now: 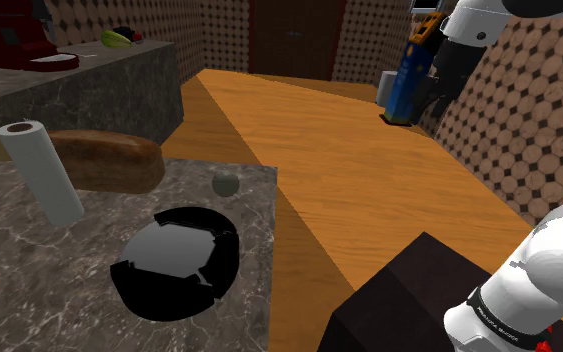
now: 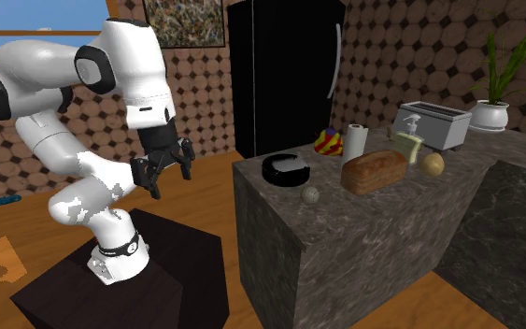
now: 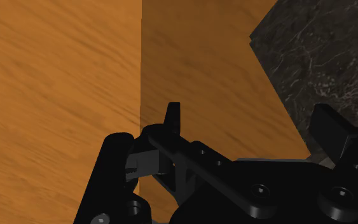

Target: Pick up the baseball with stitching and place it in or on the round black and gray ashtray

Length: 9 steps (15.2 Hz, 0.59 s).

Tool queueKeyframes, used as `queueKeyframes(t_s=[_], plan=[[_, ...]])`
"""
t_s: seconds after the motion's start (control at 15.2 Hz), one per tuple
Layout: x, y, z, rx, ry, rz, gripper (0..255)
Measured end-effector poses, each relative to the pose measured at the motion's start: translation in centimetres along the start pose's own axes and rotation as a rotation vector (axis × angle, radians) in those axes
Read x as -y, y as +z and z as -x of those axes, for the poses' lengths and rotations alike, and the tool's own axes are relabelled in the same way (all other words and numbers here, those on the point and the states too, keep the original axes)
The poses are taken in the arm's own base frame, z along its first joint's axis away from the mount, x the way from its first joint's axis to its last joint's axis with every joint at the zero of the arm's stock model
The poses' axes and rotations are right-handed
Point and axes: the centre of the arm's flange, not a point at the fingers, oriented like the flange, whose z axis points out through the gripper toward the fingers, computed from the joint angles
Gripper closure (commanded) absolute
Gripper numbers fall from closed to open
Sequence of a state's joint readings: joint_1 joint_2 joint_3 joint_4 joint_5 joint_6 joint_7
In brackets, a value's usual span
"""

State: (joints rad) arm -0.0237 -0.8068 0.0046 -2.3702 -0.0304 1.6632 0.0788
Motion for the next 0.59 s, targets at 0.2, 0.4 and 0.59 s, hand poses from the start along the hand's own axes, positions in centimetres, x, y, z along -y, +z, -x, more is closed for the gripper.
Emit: queueKeyframes(t_s=[0.2,0.4,0.59], plan=[[1.3,0.6,-0.6,0.004,0.002,-0.002,0],[4.2,1.8,-2.5,0.013,0.005,-0.005,0],[7.5,3.2,-3.7,0.022,0.010,-0.010,0]])
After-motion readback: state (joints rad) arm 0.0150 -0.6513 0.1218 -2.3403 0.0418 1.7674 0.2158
